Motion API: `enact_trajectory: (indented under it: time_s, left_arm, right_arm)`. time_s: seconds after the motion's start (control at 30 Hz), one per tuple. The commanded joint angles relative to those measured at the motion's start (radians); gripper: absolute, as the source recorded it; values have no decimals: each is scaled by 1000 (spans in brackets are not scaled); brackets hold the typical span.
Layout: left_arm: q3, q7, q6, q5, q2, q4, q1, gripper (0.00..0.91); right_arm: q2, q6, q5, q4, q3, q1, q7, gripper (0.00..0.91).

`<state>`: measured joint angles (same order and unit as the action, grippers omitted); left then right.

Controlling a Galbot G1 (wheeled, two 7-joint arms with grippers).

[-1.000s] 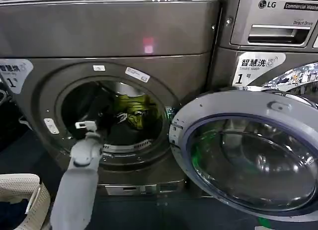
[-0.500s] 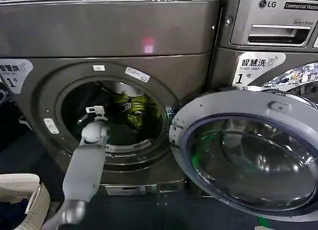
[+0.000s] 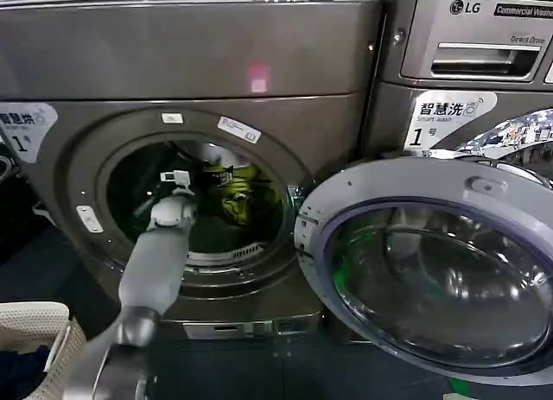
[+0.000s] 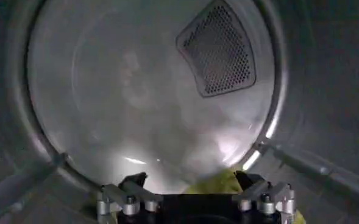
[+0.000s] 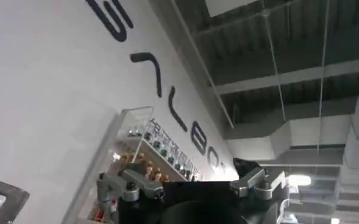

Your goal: Grasp the clothes from the dryer.

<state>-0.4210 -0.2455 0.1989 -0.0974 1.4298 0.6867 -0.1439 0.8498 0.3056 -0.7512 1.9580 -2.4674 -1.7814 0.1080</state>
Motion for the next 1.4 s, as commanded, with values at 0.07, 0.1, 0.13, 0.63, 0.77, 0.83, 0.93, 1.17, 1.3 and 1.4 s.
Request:
enact_trajectory:
  time_s: [0.07, 0.1, 0.13, 0.63, 0.77, 0.83, 0.93, 1.17, 1.3, 1.4]
  left_arm:
    - [132, -186, -5, 20, -32, -208, 113, 907]
    - [148, -203, 7, 10, -34, -215, 121, 907]
    - [171, -227, 14, 9, -35, -227, 130, 907]
    - [541, -580, -52, 256, -82, -346, 239, 907]
    - [587, -596, -97, 469, -72, -382, 261, 907]
    - [613, -612, -115, 545, -72, -398, 272, 907]
    - [646, -620, -122, 587, -71, -425, 284, 907]
    - [671, -646, -120, 710, -70, -443, 282, 907]
    - [684, -654, -128, 774, -69, -466, 295, 907]
    - [700, -640, -128, 814, -65, -464, 296, 907]
  right_arm:
    - [-3, -1, 0, 1, 5, 2, 1, 907]
    - [-4, -1, 0, 1, 6, 3, 1, 907]
    - [-5, -1, 0, 1, 6, 3, 1, 907]
    - [-7, -6, 3, -15, 3, 5, 7, 907]
    - [-7, -6, 5, -12, 17, 14, 7, 907]
    - [-6, -7, 7, -12, 22, 18, 8, 907]
    - [-4, -9, 8, -13, 26, 21, 9, 907]
    - [-3, -11, 13, -10, 34, 27, 9, 907]
    - [1, -13, 16, -11, 31, 24, 11, 907]
    - [7, -17, 25, -11, 32, 24, 12, 907]
